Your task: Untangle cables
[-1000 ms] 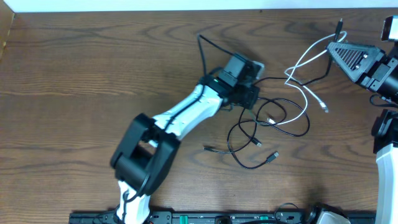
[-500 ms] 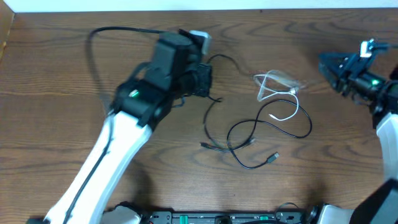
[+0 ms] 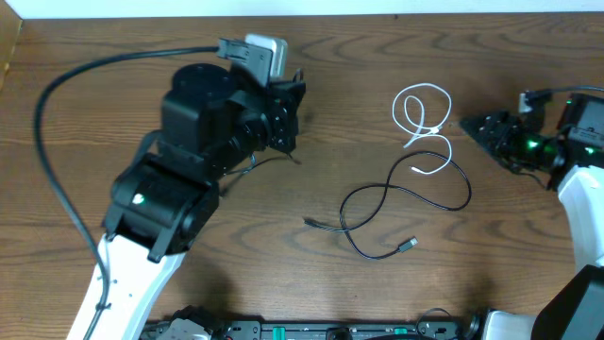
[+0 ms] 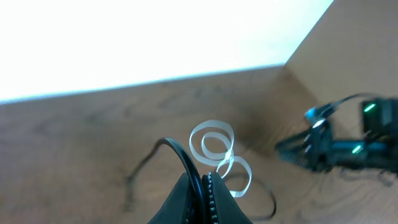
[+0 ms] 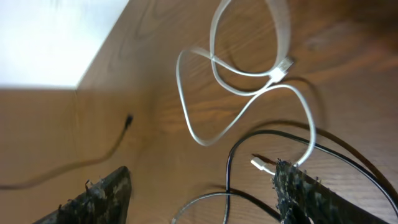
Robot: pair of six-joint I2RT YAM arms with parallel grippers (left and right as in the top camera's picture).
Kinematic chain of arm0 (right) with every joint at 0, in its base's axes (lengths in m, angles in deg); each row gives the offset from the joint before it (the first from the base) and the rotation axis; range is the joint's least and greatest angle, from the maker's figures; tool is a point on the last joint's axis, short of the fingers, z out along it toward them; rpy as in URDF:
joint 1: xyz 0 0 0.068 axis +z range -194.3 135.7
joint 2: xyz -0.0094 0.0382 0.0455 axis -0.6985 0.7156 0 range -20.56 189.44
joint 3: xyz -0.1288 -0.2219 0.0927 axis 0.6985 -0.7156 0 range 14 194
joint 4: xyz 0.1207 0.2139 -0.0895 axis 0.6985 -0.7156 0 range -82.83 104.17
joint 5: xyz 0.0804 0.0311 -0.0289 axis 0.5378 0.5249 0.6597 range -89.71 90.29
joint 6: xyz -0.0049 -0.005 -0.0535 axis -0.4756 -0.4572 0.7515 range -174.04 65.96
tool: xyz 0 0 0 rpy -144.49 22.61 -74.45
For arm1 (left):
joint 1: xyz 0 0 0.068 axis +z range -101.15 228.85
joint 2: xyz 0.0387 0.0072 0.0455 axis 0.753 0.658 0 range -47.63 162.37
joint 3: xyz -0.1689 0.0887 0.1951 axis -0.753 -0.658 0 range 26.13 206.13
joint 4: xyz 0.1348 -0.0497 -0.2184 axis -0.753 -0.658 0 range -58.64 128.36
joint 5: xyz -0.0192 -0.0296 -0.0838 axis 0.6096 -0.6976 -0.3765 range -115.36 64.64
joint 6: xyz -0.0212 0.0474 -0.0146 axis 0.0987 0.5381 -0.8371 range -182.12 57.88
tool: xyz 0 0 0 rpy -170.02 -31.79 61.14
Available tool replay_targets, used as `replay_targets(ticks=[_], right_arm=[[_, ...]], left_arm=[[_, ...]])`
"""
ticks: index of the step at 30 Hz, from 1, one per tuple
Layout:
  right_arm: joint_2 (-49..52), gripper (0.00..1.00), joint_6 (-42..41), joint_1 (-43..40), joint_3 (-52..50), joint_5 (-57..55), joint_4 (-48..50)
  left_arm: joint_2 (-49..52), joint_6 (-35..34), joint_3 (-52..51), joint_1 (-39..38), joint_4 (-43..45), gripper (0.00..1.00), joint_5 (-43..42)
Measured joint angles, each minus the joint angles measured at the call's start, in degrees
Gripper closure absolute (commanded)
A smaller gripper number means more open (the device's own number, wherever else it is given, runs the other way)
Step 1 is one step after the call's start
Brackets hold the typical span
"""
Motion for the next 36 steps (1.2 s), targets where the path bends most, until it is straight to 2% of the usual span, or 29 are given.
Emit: replay_targets(ticks=[6,12,19,27,31,36], right_arm=[[-1.29,0.30,6.23,5.57,0.00,1.90,-0.04],[-4.87,0.31,7.89,9.27,0.00,2.40,-0.15],[-11.41,0.31,8.48,10.67,0.00,5.35,1.11],[-17.31,0.31,10.08,18.80,0.00,16.87,9.40],[-17.09,0.27,10.47,25.44,0.00,18.86,13.66],[-17.03,0.27,10.36,33.48,-0.02,20.17,24.30]], left_arm=[[-2.25,0.00,6.51,1.29,2.27,0.93,0.31],[-4.09,0.00,11.04,5.88,2.21,0.93,0.98],[-2.73,-1.36,11.34,8.31,-0.87,0.93,0.44],[2.08,-8.09,11.32,8.31,-1.99,0.93,-2.27],[3.39,-13.00,11.32,8.31,-2.43,0.92,-3.85],[3.50,-20.50,11.32,8.31,-3.45,0.93,-4.92]])
